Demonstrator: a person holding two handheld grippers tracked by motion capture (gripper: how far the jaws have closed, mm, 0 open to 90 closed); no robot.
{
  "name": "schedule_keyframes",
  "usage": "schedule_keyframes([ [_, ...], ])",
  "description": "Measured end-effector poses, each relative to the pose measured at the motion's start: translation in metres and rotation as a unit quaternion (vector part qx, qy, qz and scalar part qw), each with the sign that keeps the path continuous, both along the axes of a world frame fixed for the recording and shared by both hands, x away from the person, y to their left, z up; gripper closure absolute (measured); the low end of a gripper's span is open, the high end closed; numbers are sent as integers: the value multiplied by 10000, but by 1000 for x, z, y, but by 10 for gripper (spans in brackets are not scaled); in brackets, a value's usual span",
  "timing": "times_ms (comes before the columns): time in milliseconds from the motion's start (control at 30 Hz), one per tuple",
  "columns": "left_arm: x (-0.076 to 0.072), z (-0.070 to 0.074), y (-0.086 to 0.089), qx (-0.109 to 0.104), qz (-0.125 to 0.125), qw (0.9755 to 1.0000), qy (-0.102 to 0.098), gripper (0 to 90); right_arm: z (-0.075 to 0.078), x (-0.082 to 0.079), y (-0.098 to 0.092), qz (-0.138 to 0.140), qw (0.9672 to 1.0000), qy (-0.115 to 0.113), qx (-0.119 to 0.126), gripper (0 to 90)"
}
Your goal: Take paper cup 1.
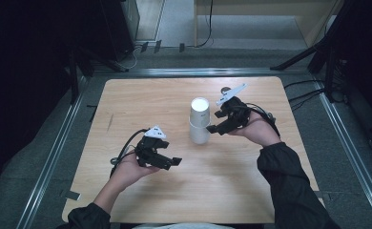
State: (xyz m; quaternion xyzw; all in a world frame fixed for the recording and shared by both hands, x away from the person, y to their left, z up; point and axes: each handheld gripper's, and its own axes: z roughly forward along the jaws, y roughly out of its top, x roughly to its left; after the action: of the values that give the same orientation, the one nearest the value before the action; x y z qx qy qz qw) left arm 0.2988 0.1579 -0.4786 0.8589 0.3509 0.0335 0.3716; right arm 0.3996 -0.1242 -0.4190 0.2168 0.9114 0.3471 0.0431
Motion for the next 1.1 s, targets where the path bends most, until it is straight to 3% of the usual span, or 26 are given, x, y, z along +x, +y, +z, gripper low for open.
schedule_keyframes([
  [100, -3, 1, 1, 14, 1, 10000, 6, 153, 7, 3, 6, 41, 9999, -127, -39, 287],
  [167, -5, 2, 0, -16, -7, 10000, 6, 152, 11, 6, 11, 63, 9999, -108, -24, 279],
  [300, -7, 5, 1, -106, -31, 9999, -16, 152, 14, 12, 22, 140, 9996, -119, -225, 268],
  [667, -9, 8, 6, -141, -62, 9999, -60, 155, 28, 22, 45, 190, 9983, -87, -543, 244],
  [1100, -7, 8, 8, -152, -92, 9998, -97, 156, 38, 27, 58, 112, 9962, -66, -864, 323],
])
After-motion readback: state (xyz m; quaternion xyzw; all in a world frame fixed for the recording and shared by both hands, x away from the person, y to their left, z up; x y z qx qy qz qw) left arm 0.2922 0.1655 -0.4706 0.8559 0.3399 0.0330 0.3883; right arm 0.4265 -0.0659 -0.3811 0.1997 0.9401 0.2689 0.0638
